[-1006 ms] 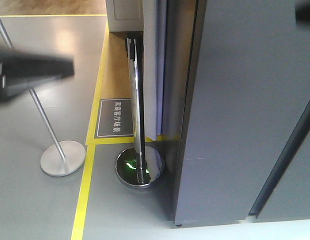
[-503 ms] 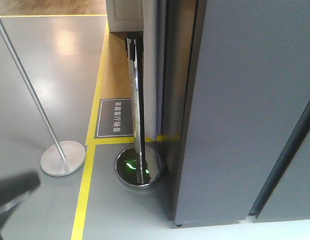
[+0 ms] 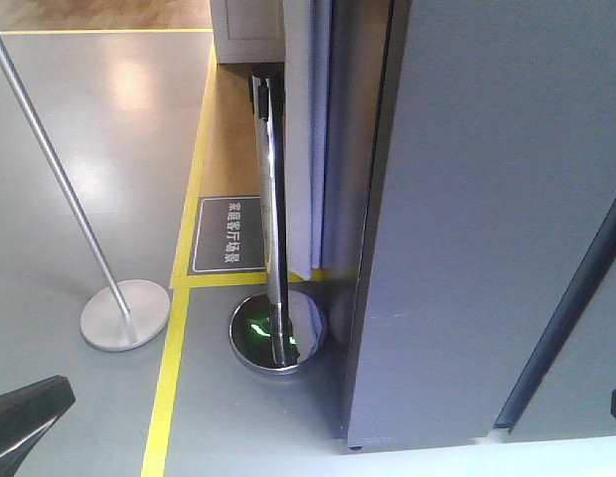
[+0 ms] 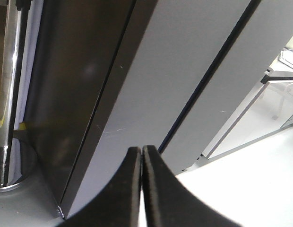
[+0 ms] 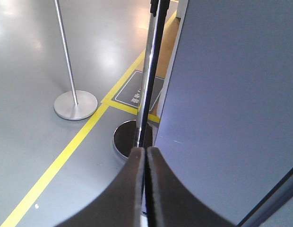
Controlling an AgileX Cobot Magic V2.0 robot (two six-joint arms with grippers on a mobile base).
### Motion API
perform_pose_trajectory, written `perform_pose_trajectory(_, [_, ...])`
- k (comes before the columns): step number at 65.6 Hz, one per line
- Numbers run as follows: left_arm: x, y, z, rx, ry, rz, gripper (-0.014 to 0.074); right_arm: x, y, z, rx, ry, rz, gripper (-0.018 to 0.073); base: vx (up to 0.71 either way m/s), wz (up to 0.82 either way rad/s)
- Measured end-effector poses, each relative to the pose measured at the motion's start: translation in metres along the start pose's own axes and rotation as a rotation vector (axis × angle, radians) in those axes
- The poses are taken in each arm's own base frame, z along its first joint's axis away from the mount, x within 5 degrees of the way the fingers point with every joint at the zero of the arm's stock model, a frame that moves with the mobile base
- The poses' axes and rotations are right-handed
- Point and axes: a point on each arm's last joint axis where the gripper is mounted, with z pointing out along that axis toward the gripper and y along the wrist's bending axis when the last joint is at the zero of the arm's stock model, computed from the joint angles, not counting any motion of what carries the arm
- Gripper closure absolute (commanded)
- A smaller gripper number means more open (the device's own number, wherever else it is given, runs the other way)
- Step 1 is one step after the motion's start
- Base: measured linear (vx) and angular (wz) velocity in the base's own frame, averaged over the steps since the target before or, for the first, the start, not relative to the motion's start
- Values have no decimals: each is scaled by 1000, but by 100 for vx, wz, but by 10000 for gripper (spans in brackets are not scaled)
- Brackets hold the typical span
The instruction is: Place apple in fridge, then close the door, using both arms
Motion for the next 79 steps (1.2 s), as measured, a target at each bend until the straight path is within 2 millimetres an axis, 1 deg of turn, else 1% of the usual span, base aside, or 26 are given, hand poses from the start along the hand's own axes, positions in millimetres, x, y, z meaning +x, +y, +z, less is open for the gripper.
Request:
perform_pose_trajectory(38, [-1, -1, 0, 6, -9, -18, 605, 0, 0, 0, -1, 1, 0, 562, 0, 0])
perform_pose_trajectory(45, [-6, -3, 0, 42, -65, -125, 605, 0, 0, 0, -1, 1, 0, 562, 0, 0])
perform_pose_trajectory(56, [-22, -6, -3, 116, -232, -429, 605, 0, 0, 0, -2, 2, 0, 562, 0, 0])
perform_pose_trajectory(60, [-27, -5, -4, 130, -277, -514, 605, 0, 0, 0, -2, 2, 0, 562, 0, 0])
perform_pose_trajectory(64, [-29, -4, -5, 131, -306, -560, 605, 0, 0, 0, -2, 2, 0, 562, 0, 0])
perform_pose_trajectory(69, [-28, -2, -5, 116, -315, -508, 605, 0, 0, 0, -2, 2, 0, 562, 0, 0])
perform_pose_trajectory(79, [-11, 8, -2, 40, -321, -219, 605, 0, 0, 0, -3, 3, 0, 562, 0, 0])
